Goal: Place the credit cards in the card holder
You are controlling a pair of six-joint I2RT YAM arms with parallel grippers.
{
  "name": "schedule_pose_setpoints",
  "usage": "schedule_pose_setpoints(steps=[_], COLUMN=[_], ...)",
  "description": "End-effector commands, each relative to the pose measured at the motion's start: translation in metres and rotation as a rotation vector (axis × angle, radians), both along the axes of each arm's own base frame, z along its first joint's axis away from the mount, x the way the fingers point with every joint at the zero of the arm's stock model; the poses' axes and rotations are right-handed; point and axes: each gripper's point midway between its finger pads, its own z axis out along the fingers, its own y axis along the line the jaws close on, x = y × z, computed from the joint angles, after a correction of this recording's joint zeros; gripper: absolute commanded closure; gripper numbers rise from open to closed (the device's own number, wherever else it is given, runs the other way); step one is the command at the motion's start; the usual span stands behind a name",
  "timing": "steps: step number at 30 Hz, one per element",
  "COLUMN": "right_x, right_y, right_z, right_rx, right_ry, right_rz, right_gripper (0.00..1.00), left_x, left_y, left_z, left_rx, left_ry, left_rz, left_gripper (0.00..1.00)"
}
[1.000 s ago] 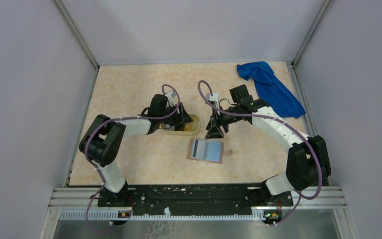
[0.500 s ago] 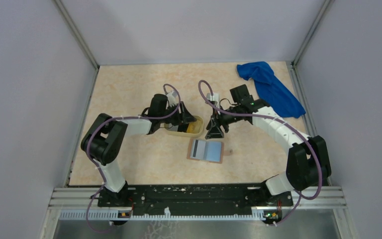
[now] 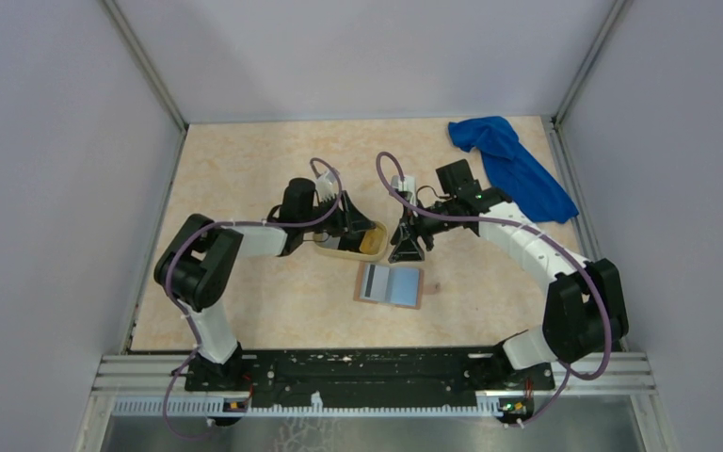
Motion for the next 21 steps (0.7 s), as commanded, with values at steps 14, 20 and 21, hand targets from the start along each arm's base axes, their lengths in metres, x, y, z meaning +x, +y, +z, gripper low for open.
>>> schedule_pose_setpoints(steps=[14,20,21], right_x=[0.007,0.007,0.007], right_y=[0.001,0.001,0.001], right_z=[0.031,0.031,0.031], right_rx=[0.058,0.059,0.059], right_ry=[-0.090,-0.091,-0.090], right_rz=[0.008,0.008,0.008], right_gripper=[0.43,0.43,0.43], left_x=[-0.017,-0.011,-0.010], left_y=[-0.011,-0.014,-0.014], left_z=[-0.019,-0.027,-0.029], left_rx=[0.012,0.099,0.123], left_ry=[0.032,0.009,0.008], left_rz=[-0.075,-0.059,-0.057], left_gripper=[0.53,0.52,0.52])
